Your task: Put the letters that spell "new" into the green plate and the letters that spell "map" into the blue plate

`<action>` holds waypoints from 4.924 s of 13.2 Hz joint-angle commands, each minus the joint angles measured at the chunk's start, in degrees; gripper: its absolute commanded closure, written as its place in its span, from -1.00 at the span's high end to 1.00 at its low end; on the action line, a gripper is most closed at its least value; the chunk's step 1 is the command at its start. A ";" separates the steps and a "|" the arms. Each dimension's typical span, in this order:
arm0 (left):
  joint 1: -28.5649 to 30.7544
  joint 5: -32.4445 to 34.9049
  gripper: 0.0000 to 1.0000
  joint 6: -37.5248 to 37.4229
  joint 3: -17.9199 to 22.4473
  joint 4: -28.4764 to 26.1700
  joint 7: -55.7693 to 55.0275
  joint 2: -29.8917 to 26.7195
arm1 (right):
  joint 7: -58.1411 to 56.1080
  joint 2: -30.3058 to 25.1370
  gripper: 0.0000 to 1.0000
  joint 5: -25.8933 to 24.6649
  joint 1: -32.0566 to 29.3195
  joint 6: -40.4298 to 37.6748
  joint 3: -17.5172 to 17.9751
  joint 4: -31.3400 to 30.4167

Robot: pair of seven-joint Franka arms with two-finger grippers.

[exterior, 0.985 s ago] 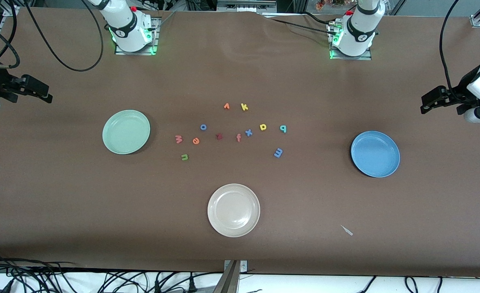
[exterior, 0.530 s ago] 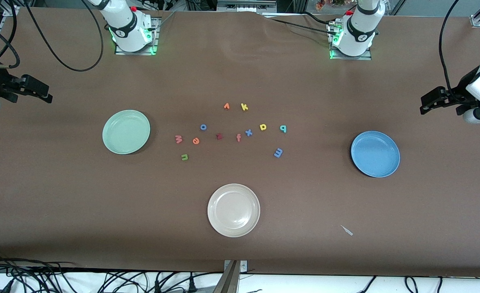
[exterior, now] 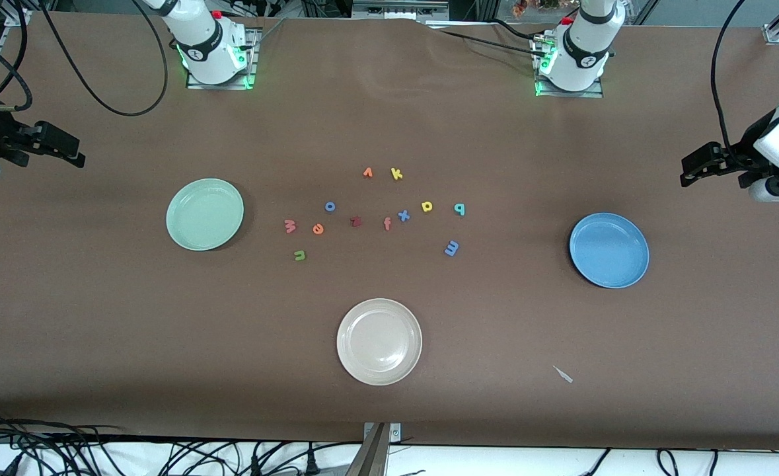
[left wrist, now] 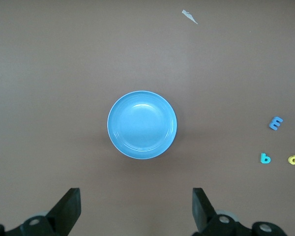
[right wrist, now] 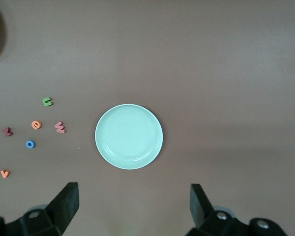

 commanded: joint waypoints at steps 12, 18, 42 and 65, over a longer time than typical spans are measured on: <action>0.45 -1.50 1.00 0.72 -0.10 -0.48 1.44 -0.59 | -0.01 -0.93 1.00 -0.22 -0.04 -0.57 0.09 -0.47; 0.45 -1.50 1.00 0.72 -0.10 -0.57 1.44 -0.59 | -0.01 -0.93 1.00 -0.22 -0.04 -0.57 0.09 -0.47; 0.45 -1.41 1.00 0.72 -0.19 -0.57 1.44 -0.50 | -0.01 -0.93 1.00 -0.22 -0.04 -0.92 0.09 -0.38; -2.36 -4.40 1.00 13.77 -20.73 -8.45 -18.57 10.58 | 21.50 11.18 1.00 -0.14 20.16 47.91 3.26 -35.44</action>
